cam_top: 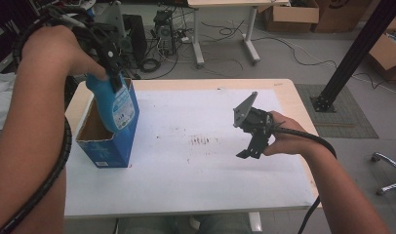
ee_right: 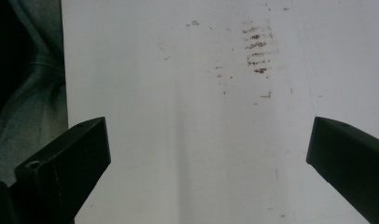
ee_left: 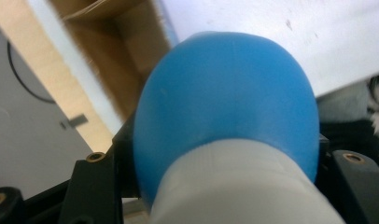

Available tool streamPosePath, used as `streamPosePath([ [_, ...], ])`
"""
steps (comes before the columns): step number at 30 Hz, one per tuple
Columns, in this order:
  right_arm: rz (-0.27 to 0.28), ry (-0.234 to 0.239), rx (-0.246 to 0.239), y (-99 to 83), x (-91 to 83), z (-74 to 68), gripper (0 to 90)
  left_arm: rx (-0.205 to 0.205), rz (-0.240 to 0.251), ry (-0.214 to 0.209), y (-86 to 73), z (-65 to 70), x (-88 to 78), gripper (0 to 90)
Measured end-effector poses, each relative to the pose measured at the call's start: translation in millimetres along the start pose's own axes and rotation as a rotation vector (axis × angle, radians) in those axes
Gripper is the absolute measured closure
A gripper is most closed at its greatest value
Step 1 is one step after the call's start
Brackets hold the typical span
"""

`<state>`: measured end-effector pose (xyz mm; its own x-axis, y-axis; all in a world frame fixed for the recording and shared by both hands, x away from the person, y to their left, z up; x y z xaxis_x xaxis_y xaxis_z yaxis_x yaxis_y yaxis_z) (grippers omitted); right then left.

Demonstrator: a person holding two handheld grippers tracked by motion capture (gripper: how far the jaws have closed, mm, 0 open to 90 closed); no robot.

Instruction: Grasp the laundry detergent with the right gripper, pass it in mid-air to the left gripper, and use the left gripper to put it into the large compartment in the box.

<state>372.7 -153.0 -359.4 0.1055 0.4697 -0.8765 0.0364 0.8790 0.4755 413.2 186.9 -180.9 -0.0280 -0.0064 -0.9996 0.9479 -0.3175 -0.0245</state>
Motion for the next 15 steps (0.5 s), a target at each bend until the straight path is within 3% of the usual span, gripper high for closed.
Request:
streamPosePath([
  [6, -0.012, 0.006, 0.001, -4.6, 5.7, -1.5, 0.0, -0.143, 0.045, 0.016, -4.4, -25.9, -3.9, 38.7],
  [12, -0.008, -0.001, -0.001, -5.0, 3.1, -1.9, 0.0, -0.193, 0.052, 0.057, -6.7, -46.6, 0.8, 38.7],
  [15, -0.005, -0.009, 0.003, -5.5, 1.3, -1.6, 0.0, -0.202, 0.052, 0.054, -6.0, -52.5, 7.9, 38.7],
])
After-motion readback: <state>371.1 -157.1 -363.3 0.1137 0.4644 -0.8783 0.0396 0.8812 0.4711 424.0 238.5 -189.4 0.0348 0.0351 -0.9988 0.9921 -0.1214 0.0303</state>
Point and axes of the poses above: each handheld gripper's, and its own axes: x roughly forward along the jaws, y roughly out of its top, z roughly to its right, the point moved 8 cm from there along x, roughly forward along the jaws, and after that the axes turned 4 degrees about z, right-handed, at the moved point
